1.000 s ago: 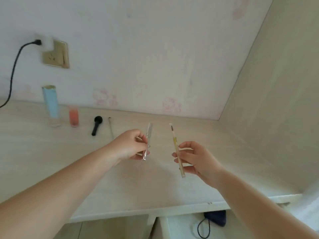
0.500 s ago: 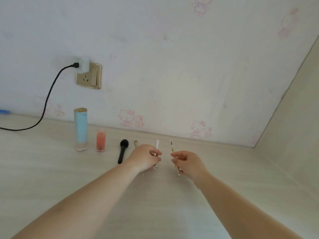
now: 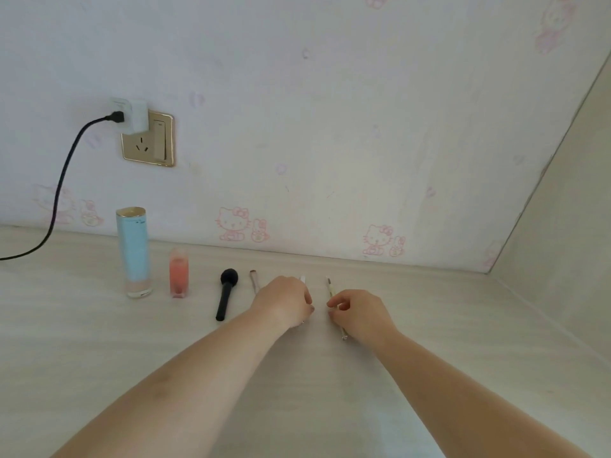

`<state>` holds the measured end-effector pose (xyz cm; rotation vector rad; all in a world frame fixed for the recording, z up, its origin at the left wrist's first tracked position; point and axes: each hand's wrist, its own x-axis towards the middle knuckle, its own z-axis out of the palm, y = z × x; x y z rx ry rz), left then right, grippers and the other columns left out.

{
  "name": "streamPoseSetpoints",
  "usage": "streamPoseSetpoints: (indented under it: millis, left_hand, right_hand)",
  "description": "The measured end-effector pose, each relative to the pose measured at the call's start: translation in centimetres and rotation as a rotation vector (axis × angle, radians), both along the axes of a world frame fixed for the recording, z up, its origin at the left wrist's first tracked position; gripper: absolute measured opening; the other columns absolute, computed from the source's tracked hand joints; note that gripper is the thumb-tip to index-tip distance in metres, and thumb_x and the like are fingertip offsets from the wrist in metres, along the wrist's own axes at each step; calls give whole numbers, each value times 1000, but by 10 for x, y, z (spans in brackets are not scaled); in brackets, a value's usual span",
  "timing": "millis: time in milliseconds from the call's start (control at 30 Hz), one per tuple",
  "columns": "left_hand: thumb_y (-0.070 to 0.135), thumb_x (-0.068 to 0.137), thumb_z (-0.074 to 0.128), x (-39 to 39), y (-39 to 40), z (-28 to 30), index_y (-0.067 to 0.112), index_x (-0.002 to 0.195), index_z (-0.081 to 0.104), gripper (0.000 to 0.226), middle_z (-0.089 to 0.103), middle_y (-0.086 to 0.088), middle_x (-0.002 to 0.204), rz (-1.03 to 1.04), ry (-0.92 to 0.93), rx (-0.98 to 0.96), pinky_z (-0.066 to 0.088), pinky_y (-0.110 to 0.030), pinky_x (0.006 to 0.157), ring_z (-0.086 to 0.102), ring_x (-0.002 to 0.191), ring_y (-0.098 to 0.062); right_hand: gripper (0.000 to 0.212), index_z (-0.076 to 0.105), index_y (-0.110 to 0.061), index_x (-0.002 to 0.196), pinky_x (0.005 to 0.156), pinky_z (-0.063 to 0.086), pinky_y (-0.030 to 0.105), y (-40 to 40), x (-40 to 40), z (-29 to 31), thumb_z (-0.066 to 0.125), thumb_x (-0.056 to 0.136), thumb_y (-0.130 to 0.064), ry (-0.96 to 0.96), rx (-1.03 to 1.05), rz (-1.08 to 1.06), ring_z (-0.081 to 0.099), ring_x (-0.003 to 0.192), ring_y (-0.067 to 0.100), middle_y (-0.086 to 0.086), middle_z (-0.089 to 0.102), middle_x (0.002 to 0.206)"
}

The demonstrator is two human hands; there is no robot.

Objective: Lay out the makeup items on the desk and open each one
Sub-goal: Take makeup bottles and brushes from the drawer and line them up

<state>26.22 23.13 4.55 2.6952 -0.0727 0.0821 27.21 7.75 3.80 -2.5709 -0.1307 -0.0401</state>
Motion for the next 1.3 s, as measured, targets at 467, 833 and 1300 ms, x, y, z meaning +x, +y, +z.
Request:
streamPoseSetpoints:
  millis: [467,833,1300]
  left_hand:
    - [39,88,55,-3,3,9,27,132,52,45,48,0,140,8,70,-45,34,-29,105,38,132,-18]
    - [40,84,62,-94,-33,41,26,120,59,39,60,3,109,-83,49,-261,40,-22,82,56,101,-15]
    - [36,85,63,-283,-156,4,26,116,61,33,62,6,109,-504,169,-225,46,-25,87,59,99,-11]
  right_hand:
    - [43,55,-32,124,78,41,26,-6,-4,8,56,85,-50,-58,78,-13,55,92,12,-10,56,90]
    - [39,55,-35,122,68,42,19,-69,-100,37,60,85,-45,-156,13,108,55,83,4,-10,55,106]
    - [30,65,-27,112,70,37,2,-216,-321,-11,70,82,-25,-55,-79,138,59,81,1,-10,55,102]
